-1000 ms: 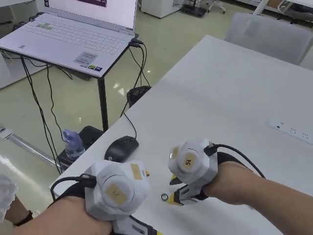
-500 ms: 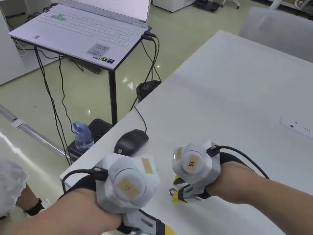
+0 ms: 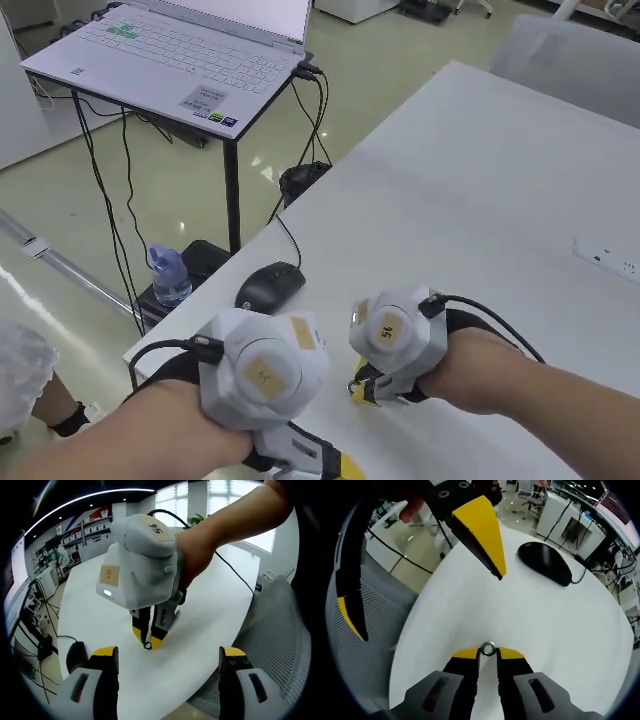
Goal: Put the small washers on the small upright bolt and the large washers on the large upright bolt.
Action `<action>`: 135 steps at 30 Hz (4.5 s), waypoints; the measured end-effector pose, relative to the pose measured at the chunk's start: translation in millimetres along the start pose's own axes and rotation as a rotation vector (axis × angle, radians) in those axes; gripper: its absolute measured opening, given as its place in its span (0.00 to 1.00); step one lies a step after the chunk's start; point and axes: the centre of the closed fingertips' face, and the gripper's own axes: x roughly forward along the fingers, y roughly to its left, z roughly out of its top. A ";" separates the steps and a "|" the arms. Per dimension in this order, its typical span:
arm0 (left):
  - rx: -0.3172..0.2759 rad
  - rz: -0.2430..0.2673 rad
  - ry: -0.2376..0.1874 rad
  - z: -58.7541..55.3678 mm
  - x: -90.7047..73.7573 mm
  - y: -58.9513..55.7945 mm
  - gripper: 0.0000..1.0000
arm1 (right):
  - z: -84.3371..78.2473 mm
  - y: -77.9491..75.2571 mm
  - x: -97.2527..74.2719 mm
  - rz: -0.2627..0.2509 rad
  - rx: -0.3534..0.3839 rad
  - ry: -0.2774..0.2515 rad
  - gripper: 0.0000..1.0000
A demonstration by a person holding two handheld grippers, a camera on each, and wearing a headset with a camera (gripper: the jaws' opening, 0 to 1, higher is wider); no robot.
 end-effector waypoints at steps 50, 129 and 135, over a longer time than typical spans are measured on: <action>0.018 -0.043 -0.016 11.8 3.0 -6.1 0.80 | -89.6 25.8 -94.4 -0.114 0.285 0.005 0.13; 0.079 -0.084 0.025 16.1 13.7 -0.3 0.78 | -202.8 -9.3 -104.3 -0.159 0.550 0.107 0.13; 0.080 -0.087 0.035 12.4 12.3 -0.8 0.77 | -207.7 -7.4 -92.4 -0.147 0.548 0.120 0.13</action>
